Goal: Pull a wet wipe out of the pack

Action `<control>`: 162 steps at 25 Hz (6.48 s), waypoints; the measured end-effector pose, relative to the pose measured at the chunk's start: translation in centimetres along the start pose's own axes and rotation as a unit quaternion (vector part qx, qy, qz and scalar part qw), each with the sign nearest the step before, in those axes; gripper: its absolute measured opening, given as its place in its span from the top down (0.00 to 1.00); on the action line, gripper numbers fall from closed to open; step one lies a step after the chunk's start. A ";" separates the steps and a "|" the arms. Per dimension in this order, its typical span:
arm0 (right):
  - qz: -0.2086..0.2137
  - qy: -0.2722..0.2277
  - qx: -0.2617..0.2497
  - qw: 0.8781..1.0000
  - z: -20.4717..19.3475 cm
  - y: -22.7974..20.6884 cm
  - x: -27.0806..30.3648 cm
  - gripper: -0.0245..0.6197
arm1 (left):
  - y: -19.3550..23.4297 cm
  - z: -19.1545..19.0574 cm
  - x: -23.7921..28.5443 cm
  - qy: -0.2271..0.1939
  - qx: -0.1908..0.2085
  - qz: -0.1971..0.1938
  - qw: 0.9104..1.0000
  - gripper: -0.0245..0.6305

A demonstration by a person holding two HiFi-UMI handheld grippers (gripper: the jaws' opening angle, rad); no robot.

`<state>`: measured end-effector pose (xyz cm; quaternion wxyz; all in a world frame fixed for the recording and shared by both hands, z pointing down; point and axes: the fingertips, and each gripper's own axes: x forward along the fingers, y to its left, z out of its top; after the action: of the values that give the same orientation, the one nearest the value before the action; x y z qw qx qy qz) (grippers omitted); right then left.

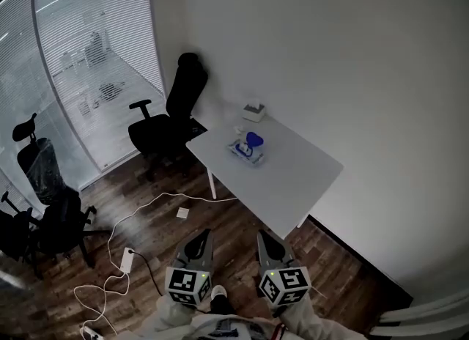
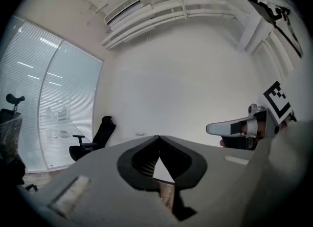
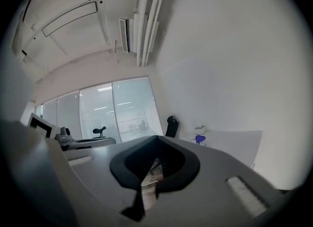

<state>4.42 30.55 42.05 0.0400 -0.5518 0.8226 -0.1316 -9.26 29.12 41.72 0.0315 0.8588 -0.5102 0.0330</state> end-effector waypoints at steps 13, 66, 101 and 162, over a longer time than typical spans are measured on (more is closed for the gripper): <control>-0.015 0.029 0.015 0.999 -0.8 0.7 12.1 0.95 | 10.2 -0.9 7.5 0.023 -0.014 -0.008 1.000 0.96; -0.060 0.069 0.048 0.995 0.9 -14.5 49.9 0.95 | 30.8 -1.7 41.9 0.077 0.000 -0.031 0.997 0.96; -0.381 0.017 0.084 0.921 2.9 -26.5 48.0 0.95 | 21.6 -2.1 60.2 0.099 0.032 -0.365 0.925 0.96; -0.388 -0.003 0.118 0.914 1.2 -31.9 41.0 0.95 | 10.9 -9.6 57.6 0.163 0.259 -0.468 0.829 0.59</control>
<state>17.41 -18.74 52.48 0.0532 -0.8189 0.5225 -0.2314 8.36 -25.60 56.59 -0.0980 0.9536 -0.0073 0.2847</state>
